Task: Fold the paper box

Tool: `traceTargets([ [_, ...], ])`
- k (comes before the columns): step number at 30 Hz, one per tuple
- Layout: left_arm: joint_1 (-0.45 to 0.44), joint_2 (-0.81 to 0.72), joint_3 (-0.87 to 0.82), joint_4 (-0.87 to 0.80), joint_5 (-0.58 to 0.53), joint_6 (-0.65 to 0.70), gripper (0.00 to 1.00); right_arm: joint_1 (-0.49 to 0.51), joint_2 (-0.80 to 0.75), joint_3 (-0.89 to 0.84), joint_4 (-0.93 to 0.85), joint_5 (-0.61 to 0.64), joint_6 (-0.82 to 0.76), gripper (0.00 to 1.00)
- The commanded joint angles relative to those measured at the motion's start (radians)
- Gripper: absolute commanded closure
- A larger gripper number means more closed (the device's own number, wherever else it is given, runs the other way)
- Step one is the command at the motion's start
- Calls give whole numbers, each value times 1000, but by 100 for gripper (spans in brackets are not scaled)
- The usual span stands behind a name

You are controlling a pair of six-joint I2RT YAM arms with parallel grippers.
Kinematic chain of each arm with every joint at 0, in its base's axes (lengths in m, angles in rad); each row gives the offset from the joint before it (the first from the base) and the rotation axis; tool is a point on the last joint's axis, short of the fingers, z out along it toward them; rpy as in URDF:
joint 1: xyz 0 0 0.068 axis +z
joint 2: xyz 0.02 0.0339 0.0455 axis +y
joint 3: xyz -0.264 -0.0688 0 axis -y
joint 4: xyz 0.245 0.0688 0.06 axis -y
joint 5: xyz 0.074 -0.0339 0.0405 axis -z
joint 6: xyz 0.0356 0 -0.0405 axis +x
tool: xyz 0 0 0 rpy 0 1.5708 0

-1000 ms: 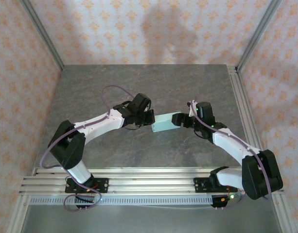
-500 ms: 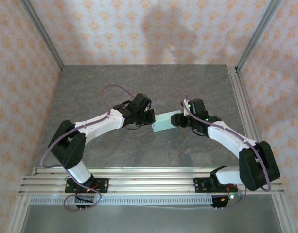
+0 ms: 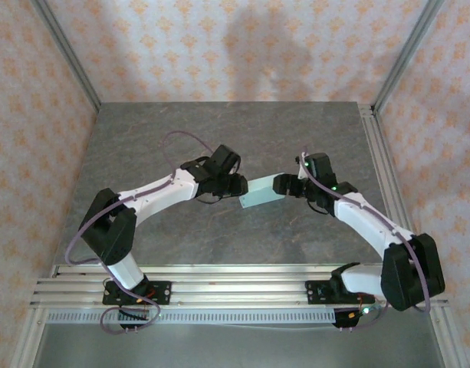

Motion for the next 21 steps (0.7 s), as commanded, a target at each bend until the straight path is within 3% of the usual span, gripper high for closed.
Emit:
traceTargets([
  [1, -2, 7, 136, -129, -53, 87, 51, -34, -40, -17, 43, -19, 64, 14],
  [7, -2, 88, 358, -240, -73, 393, 27, -89, -70, -19, 41, -17, 135, 14],
  [13, -23, 165, 491, -287, -70, 744, 24, -165, -101, -39, 39, -30, 154, 14],
  [21, -56, 336, 696, -384, -2, 992, 25, -211, -114, -56, 31, -45, 142, 15],
])
